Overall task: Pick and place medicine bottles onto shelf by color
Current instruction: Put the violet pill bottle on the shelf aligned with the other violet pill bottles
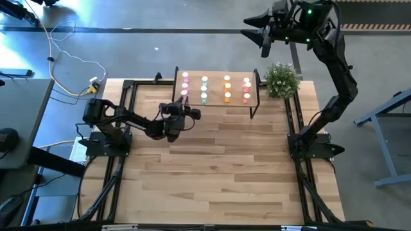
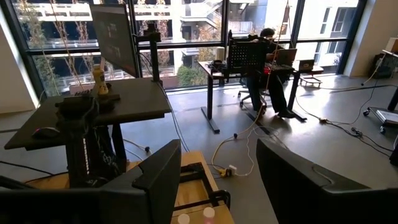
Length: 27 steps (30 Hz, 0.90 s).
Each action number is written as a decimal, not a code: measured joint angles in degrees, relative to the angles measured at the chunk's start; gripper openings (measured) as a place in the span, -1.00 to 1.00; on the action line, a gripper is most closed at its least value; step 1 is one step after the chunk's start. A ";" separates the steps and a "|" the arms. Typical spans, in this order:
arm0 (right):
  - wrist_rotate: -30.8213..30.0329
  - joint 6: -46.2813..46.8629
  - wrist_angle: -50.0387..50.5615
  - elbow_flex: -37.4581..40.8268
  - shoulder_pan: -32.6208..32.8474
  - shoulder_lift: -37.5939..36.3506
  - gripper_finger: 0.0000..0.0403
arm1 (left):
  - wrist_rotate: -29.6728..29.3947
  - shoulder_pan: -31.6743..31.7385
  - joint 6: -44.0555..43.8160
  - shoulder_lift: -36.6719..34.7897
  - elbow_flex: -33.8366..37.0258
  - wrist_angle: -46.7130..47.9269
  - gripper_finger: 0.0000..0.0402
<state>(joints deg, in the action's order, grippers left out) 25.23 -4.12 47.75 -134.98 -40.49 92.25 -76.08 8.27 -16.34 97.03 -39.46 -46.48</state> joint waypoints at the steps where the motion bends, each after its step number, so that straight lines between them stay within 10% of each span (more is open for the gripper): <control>1: 0.00 0.00 0.00 0.00 0.00 0.00 0.00 | 1.16 0.30 0.00 0.00 0.00 0.37 -0.56; 27: -0.01 -1.09 0.02 0.00 0.00 0.02 0.00 | 1.76 1.91 -0.07 1.75 -0.02 0.70 -0.56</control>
<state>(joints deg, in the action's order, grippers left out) 25.22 -5.21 47.77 -134.98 -40.49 92.27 -74.32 10.17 -16.41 98.78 -39.48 -45.78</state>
